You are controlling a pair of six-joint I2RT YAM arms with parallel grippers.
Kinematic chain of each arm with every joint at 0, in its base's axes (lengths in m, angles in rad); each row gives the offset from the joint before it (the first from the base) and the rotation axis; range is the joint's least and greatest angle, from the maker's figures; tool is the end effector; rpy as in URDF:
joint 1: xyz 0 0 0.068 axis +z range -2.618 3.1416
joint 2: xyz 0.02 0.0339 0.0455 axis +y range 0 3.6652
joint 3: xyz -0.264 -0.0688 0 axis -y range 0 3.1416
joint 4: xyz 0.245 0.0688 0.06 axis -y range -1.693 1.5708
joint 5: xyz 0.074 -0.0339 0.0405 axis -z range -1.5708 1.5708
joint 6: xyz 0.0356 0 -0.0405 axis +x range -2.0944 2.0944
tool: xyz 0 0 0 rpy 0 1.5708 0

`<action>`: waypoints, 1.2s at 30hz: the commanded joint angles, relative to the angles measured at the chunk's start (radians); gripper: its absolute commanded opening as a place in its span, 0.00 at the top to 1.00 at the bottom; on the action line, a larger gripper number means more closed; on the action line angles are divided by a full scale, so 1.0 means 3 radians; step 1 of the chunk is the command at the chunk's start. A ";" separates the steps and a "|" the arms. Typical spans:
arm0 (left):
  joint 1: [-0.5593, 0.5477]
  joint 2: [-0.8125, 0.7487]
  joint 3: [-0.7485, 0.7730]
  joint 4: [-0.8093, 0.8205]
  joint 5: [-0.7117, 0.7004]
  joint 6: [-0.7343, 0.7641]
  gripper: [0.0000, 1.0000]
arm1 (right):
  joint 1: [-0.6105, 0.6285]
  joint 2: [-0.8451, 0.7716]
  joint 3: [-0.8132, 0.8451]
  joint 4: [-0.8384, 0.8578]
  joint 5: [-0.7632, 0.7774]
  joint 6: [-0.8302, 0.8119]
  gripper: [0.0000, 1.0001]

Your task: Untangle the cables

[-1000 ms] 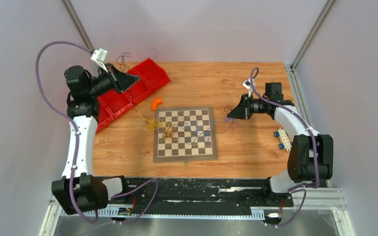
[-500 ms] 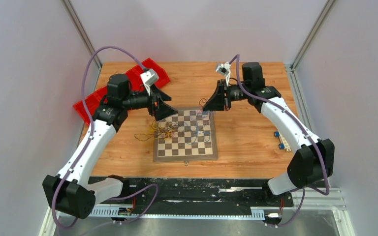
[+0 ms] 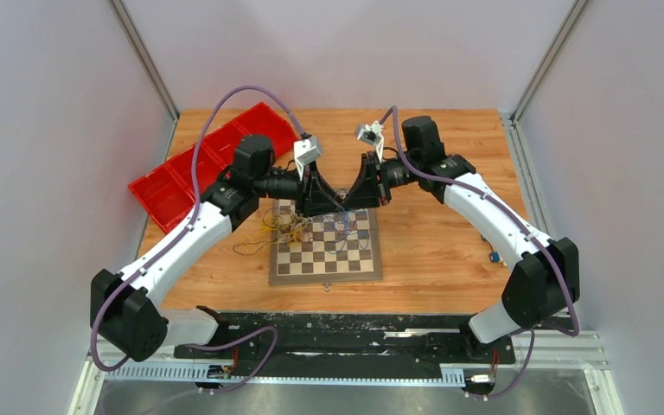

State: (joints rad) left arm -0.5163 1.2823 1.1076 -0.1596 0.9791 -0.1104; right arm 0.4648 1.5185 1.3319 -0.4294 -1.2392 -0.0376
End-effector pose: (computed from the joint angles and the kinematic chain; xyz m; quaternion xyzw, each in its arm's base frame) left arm 0.2335 -0.1665 0.3523 0.4119 0.6495 -0.5222 0.3685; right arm 0.2781 0.1771 0.3412 -0.4382 0.6341 0.5834 0.2562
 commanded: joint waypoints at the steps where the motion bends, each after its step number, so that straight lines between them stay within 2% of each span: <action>1: -0.0005 -0.0007 0.0050 0.0294 0.0039 -0.0114 0.75 | 0.0009 -0.0046 -0.0007 0.0053 -0.0052 -0.0131 0.89; 2: 0.0002 -0.0021 0.0050 0.0280 0.0014 -0.0103 0.94 | -0.0005 -0.0067 -0.0041 0.0039 -0.0035 -0.0150 0.88; 4: 0.0060 -0.0097 0.0013 0.0276 0.0006 -0.0131 1.00 | -0.0107 -0.0112 -0.0133 0.0019 -0.0020 -0.0180 0.87; 12: 0.0739 -0.0523 -0.0124 0.0190 0.0145 -0.0346 1.00 | -0.0843 -0.0143 -0.0476 -0.0358 -0.0004 -0.0607 0.88; 14: 0.0913 -0.0596 -0.0126 0.0108 0.0138 -0.0316 1.00 | -0.0943 -0.0140 -0.0447 -0.0537 -0.0005 -0.0756 0.93; 15: 0.0972 -0.0615 -0.0122 0.0043 0.0155 -0.0311 1.00 | -0.0983 -0.0147 -0.0431 -0.0613 0.0007 -0.0828 0.98; 18: 0.1243 -0.0675 -0.0086 -0.0138 0.0249 -0.0260 1.00 | -0.1114 -0.0181 -0.0407 -0.0701 0.0064 -0.0922 1.00; 19: 0.1270 -0.0690 -0.0079 -0.0181 0.0261 -0.0194 1.00 | -0.1136 -0.0191 -0.0391 -0.0697 0.0073 -0.0909 0.98; 20: 0.1286 -0.0713 -0.0079 -0.0228 0.0265 -0.0171 1.00 | -0.1136 -0.0188 -0.0350 -0.0694 0.0023 -0.0875 0.86; 22: 0.1287 -0.0733 -0.0132 -0.0095 0.0295 -0.0269 1.00 | -0.1035 -0.0168 -0.0222 -0.0661 -0.0034 -0.0725 0.52; 23: 0.1289 -0.0732 -0.0158 -0.0014 0.0307 -0.0430 1.00 | -0.0946 -0.0160 -0.0148 -0.0621 0.0012 -0.0643 0.41; 26: 0.1235 -0.0648 -0.0210 0.0233 0.0262 -0.0648 1.00 | -0.0608 -0.0140 0.0025 -0.0382 0.0131 -0.0326 0.26; 29: 0.1073 -0.0575 -0.0191 0.0252 0.0137 -0.0683 1.00 | -0.0300 -0.0100 0.0127 -0.0024 0.0204 0.0081 0.07; 30: 0.1034 -0.0535 -0.0177 0.0262 0.0091 -0.0687 1.00 | -0.0210 -0.0054 0.0180 0.0062 0.0243 0.0212 0.03; 34: 0.0798 -0.0409 -0.0150 0.0337 -0.0037 -0.0747 1.00 | 0.0101 0.0171 0.0481 0.0129 0.0401 0.0324 0.01; 35: 0.0733 -0.0368 -0.0130 0.0353 -0.0042 -0.0767 1.00 | 0.0160 0.0223 0.0534 0.0127 0.0495 0.0327 0.05; 36: 0.0703 -0.0350 -0.0111 0.0361 -0.0049 -0.0772 1.00 | 0.0192 0.0273 0.0568 0.0127 0.0594 0.0329 0.14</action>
State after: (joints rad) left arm -0.2619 1.1545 1.0473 -0.1131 0.9920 -0.3073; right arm 0.4854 1.5486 1.4303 -0.4591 -1.1461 -0.0048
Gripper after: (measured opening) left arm 0.007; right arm 0.959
